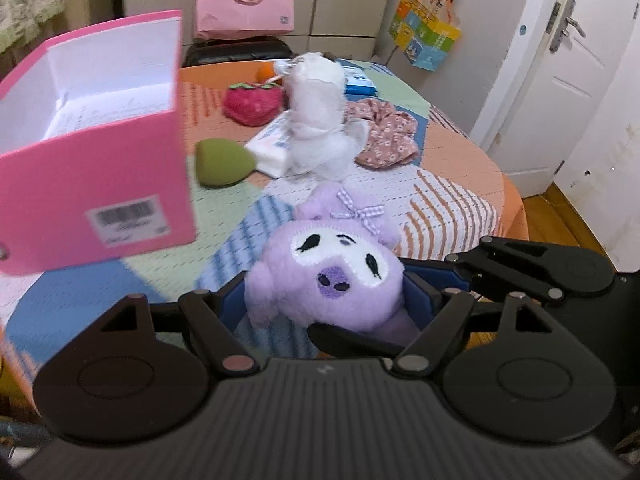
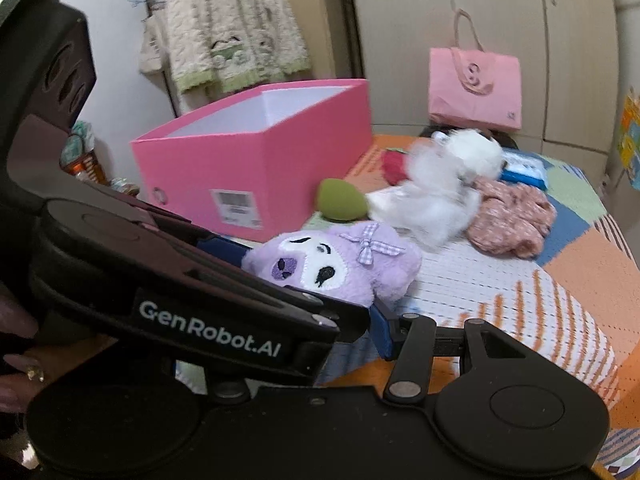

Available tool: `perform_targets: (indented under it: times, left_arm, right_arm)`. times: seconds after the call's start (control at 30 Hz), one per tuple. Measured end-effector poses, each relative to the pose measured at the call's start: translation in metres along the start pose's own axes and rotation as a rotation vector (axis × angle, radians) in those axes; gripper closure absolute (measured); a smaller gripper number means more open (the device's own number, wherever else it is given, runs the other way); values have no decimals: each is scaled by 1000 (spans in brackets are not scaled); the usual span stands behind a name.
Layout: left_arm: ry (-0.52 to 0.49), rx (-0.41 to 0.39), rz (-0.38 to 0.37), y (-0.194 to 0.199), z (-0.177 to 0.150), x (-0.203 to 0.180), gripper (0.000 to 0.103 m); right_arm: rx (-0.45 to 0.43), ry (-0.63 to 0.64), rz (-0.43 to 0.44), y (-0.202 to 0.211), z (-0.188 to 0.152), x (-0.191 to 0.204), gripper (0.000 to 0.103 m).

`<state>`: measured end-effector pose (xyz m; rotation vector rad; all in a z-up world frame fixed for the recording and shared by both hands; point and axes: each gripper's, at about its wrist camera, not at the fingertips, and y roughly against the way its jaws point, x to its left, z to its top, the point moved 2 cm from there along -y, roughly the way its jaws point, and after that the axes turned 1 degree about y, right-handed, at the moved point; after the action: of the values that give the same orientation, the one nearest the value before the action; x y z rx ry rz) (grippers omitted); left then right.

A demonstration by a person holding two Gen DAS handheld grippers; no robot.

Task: Organize soft objects
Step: 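Carry the purple plush into the pink box and open the left gripper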

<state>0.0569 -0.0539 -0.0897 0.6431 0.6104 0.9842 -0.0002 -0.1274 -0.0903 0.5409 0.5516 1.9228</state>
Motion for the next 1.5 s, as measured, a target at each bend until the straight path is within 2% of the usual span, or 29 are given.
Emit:
perform_targets:
  times: [0.2,0.43,0.7,0.9,1.13,1.3,1.5]
  left_arm:
    - [56,18,12,29,-12,21,25]
    - [60,-24,53,65,-7,37,25]
    - [48,-89,90,94,19,60,25]
    - [38,-136,116,100,54,82,25]
    - [34,-147,111,81,104,116,25]
    - [77,-101,102,44,144,149,25]
    - [172,-31,83,-4,175,184,25]
  right_arm:
    - [39,22,52,5,10,31,46]
    - [4,87,84,12,30,60,46]
    - [-66,142,109,6,66,77,45]
    - [-126,185,118,-11,104,78,45]
    - [-144,246,107,-49,152,67,45]
    - [-85,282,130,-93,186,47,45]
    - [18,282,190,-146,216,20,44]
